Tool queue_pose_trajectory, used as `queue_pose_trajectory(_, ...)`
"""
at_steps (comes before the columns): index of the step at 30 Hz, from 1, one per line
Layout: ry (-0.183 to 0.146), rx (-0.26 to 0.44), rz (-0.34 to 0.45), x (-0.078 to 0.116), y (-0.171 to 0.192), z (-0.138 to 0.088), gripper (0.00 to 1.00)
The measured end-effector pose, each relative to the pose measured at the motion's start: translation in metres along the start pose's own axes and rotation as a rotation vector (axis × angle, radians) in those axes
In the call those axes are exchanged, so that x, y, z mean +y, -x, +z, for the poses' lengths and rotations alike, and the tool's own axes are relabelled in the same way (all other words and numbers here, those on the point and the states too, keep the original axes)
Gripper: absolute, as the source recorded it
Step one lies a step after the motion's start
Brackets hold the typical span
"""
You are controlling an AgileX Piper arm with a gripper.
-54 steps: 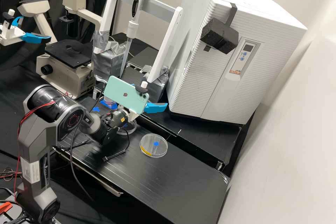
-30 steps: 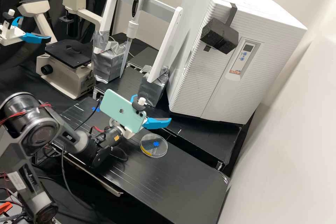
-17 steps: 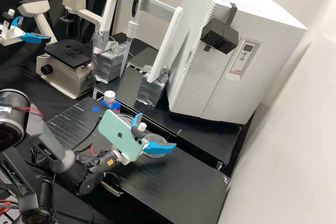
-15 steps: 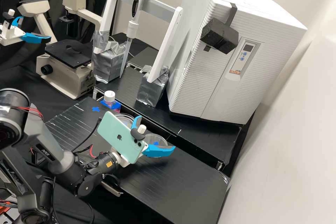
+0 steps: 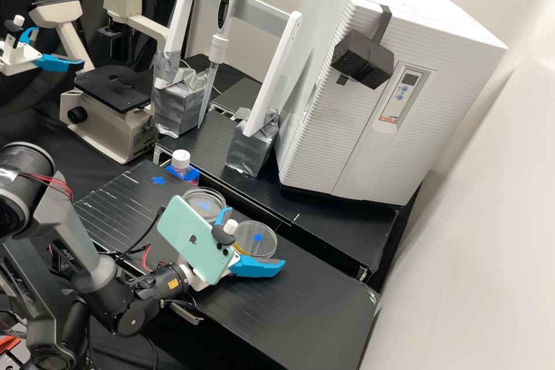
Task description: Close the lid
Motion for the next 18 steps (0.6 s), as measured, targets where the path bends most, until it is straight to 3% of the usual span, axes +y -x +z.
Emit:
queue_pose_trajectory(10,-0.007,-0.003,-0.017,-0.0023,0.002,0.0009,1.0)
queue_pose_trajectory(18,0.051,0.013,-0.046,-0.0073,-0.0015,-0.0004,1.0)
